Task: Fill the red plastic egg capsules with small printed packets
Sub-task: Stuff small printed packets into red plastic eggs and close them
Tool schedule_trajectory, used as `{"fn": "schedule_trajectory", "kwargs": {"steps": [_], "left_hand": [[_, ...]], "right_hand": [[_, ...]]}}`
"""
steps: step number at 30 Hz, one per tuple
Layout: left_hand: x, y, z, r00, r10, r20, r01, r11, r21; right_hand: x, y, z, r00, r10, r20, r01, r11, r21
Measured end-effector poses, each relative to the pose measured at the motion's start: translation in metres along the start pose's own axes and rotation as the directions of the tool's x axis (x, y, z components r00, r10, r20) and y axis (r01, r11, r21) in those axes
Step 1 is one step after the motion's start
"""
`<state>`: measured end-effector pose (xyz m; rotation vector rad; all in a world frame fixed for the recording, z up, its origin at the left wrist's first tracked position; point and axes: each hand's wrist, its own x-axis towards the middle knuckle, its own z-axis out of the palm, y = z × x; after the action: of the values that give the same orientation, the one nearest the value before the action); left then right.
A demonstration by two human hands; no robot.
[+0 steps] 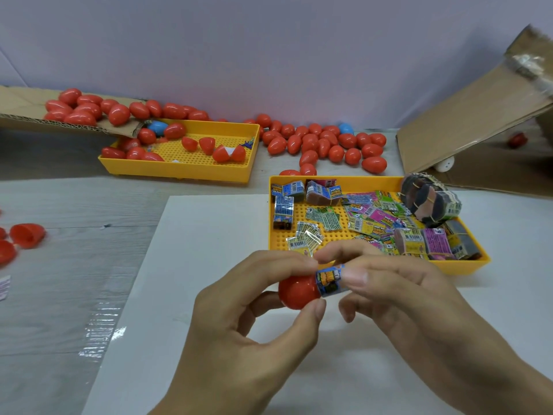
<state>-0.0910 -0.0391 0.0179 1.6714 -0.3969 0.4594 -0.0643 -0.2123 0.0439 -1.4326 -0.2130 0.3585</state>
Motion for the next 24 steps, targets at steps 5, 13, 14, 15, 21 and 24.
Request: {"fn": "schedule_trajectory", "kwargs": {"steps": [5,13,14,15,21,24], "left_hand": [[0.0009,-0.001,0.0002,0.999,-0.033,-0.003,0.032,0.999,-0.031],[0.0005,-0.0026,-0.0001,0.996,-0.092,0.012,0.092,0.991,-0.098],[0.0005,-0.0026,0.0001,0.996,-0.093,0.013,0.094,0.991,-0.099],[0.0005,-0.0025,0.0003,0.996,-0.093,0.014,0.094,0.991,-0.096],[-0.0001,-0.0018,0.0015,0.997,-0.076,0.016,0.076,0.995,-0.065],[-0.0003,-0.0022,0.0007,0.997,-0.072,0.002,0.071,0.995,-0.064]], "right_hand": [[-0.0009,-0.0016,0.0031,0.999,-0.012,-0.044,0.009,0.998,-0.067],[-0.0002,-0.0028,0.0,0.995,0.062,-0.072,-0.058,0.997,0.055],[-0.0003,-0.003,-0.0001,0.994,0.088,-0.058,-0.082,0.992,0.096],[-0.0002,-0.0032,-0.0001,0.993,0.11,-0.049,-0.104,0.988,0.118],[-0.0009,-0.0003,0.0021,0.993,0.045,-0.11,-0.049,0.998,-0.041],[-0.0025,-0.0003,0.0016,0.992,0.01,-0.126,-0.021,0.996,-0.09]]}}
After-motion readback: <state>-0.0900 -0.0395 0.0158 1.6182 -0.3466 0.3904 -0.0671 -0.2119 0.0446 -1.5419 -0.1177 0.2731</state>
